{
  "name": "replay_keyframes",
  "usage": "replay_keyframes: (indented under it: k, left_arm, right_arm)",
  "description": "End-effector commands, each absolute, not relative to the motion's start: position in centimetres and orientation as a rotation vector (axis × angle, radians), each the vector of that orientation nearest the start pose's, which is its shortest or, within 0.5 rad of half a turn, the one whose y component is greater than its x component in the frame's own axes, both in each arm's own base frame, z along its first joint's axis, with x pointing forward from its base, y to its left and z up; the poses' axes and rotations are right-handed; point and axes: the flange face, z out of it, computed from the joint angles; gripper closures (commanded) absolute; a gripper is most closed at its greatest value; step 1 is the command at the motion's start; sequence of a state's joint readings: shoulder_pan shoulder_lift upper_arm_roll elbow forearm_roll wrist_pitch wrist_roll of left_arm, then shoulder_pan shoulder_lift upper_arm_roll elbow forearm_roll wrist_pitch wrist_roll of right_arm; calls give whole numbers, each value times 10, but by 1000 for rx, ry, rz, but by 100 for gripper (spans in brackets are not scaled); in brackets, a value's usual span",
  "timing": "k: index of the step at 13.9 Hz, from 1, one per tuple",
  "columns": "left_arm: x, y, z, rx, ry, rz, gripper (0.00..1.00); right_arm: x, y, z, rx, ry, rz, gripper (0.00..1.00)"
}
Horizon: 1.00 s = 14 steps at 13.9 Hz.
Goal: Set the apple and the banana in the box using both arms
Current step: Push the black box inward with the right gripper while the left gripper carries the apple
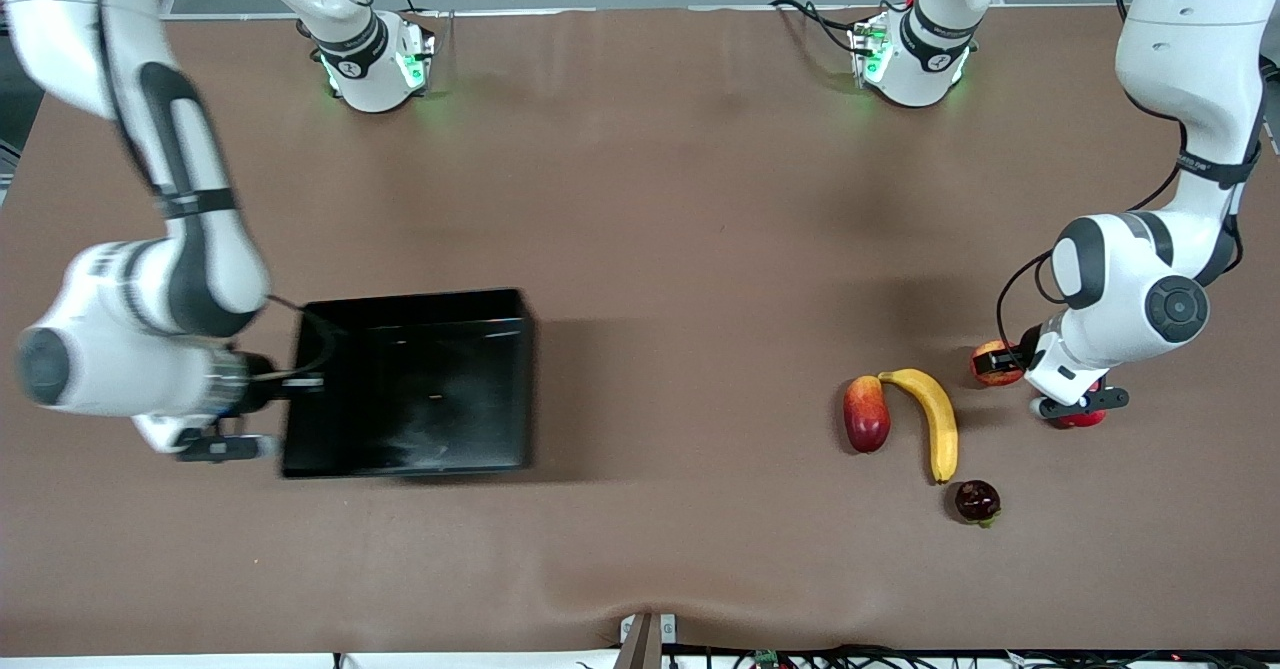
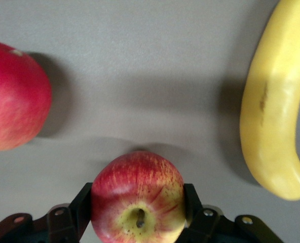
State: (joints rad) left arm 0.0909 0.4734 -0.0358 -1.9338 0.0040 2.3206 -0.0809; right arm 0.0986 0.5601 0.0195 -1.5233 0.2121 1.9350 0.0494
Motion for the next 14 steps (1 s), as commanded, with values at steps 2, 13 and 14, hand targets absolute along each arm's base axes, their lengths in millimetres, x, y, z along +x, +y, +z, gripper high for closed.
replay_keyframes:
  k: [2, 13, 14]
  left_arm:
    - [602, 22, 305, -3157, -208, 168, 100]
    - [595, -132, 404, -3168, -480, 121, 100]
    - [597, -146, 412, -3169, -519, 120, 100]
  right_arm:
    - [656, 209, 335, -2950, 161, 235, 100]
    - [567, 408, 276, -3000, 35, 208, 100]
    - [561, 415, 268, -3009, 48, 226, 100]
